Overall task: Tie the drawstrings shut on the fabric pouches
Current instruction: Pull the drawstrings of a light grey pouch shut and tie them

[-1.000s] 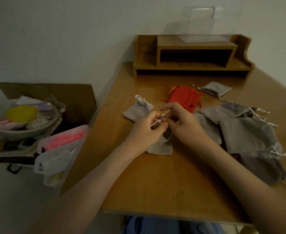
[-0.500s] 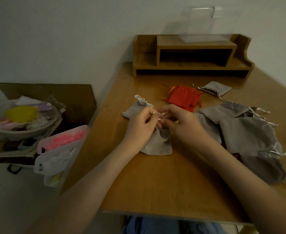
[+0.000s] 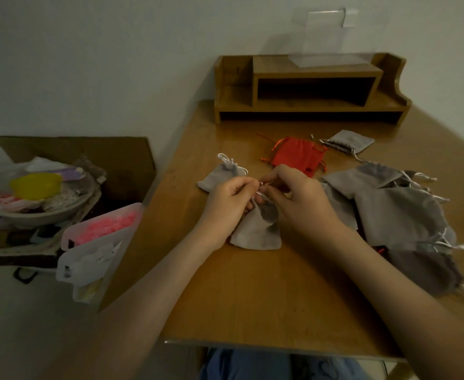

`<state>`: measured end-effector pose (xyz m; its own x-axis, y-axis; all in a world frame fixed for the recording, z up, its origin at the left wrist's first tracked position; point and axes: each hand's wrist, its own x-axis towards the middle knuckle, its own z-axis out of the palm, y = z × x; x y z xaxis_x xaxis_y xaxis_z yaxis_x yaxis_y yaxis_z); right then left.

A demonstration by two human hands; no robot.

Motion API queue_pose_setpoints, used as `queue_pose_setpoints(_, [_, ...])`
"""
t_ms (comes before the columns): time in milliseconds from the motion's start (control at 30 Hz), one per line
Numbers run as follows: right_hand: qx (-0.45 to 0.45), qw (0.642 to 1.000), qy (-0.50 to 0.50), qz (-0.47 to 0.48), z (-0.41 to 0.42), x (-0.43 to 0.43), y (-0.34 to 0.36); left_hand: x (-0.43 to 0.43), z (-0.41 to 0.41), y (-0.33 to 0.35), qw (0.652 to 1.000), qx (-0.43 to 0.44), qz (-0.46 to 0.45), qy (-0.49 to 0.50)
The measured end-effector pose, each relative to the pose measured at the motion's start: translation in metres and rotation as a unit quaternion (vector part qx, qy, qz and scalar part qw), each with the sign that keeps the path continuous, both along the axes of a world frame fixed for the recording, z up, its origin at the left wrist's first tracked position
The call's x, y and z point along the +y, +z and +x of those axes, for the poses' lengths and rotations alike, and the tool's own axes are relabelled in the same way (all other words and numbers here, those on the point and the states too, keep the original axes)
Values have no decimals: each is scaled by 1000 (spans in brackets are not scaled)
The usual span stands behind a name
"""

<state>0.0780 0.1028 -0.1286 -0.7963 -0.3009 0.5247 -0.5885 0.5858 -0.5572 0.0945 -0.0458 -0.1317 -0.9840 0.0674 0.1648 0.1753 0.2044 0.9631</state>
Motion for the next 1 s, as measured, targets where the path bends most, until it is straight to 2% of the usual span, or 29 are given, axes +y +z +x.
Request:
queue_pose_setpoints(167, [22,999,17,27,-1,2,1,-3,-3,0,999,-40,-11,-7])
queue_pose_setpoints(333, [24,999,27,2,-1,1,1,-4,-5,4,991,-119,49,-41])
queue_pose_setpoints(433, [-42,994,38,-95,0,0,6,-3,-6,6,978,-159,124,-57])
queue_pose_setpoints(533, [-152,972,71,-162,3,-2,10,-3,-7,6,977,-159,134,-38])
queue_pose_setpoints(800, [-228,961,74,-141,1,-4,4,-3,-7,2,985,-110,131,-27])
queue_pose_setpoints(1000, [-201,977,45,-51,1,-7,-1,-4,-10,-1,988,-105,113,-13])
